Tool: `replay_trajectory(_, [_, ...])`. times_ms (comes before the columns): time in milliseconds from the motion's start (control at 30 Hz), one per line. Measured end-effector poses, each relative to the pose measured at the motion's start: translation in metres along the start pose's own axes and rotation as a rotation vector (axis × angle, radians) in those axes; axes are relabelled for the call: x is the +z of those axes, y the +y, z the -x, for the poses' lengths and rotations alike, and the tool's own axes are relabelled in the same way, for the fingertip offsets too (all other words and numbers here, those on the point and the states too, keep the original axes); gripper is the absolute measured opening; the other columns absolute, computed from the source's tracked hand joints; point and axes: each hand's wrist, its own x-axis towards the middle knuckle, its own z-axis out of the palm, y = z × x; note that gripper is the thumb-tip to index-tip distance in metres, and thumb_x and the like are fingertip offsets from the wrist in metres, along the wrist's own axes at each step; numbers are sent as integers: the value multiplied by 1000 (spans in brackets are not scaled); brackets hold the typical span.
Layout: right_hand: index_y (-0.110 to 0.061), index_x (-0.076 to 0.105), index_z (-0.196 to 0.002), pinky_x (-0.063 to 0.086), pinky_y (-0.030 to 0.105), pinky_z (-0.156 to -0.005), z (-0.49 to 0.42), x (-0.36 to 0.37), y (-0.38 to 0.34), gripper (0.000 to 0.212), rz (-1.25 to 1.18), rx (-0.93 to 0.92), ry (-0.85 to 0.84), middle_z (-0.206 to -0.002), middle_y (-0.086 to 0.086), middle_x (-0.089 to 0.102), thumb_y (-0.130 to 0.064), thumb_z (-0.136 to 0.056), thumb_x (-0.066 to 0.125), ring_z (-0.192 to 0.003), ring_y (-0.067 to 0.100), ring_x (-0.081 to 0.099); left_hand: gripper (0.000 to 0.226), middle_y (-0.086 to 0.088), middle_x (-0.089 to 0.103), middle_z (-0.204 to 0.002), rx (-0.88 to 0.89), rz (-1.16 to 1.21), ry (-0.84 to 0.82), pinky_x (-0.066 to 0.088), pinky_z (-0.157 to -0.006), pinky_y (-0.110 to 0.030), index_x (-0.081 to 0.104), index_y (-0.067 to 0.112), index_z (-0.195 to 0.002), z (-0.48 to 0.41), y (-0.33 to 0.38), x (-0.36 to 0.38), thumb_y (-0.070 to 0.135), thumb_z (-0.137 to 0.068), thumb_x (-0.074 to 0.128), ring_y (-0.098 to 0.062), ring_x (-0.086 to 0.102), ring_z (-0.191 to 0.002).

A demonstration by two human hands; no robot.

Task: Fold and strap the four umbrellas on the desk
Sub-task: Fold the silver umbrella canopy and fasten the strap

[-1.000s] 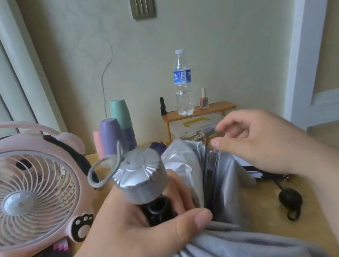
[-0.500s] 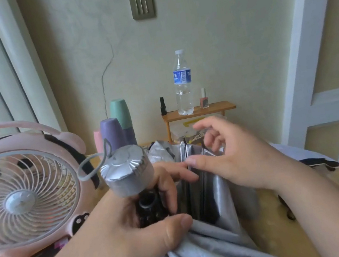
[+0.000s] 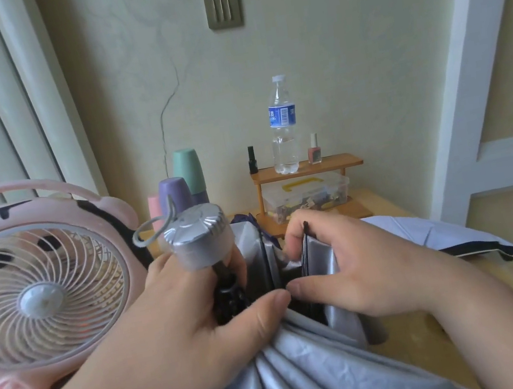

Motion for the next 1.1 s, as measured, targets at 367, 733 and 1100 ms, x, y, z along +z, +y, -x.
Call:
replay_trajectory(367, [-54, 45, -95, 52, 22, -62, 13, -7, -19, 43, -17, -37, -216, -89, -13, 66, -14, -91, 60, -74, 3, 63, 50, 10, 72, -114, -67, 464, 2, 53, -95, -29, 66, 32, -117, -13, 6, 22, 58, -75, 73, -9, 68, -111])
replay_trajectory(733, [-28, 72, -90, 53, 44, -88, 0, 4, -4, 17, -123, -139, 30, -88, -8, 71, -35, -96, 58, -95, 11, 65, 38, 5, 73, -93, -94, 538, 135, 55, -82, -33, 69, 28, -101, -14, 3, 30, 55, -74, 76, -11, 71, -92])
replay_trajectory(1100, [-31, 72, -125, 50, 23, -77, 11, -19, -17, 31, 79, -36, -53, -85, -20, 70, -37, -94, 71, -81, -4, 63, 12, -16, 75, -108, -230, 723, 247, 54, -95, -60, 72, 18, -99, -22, -16, 41, 24, -90, 76, -37, 71, -105])
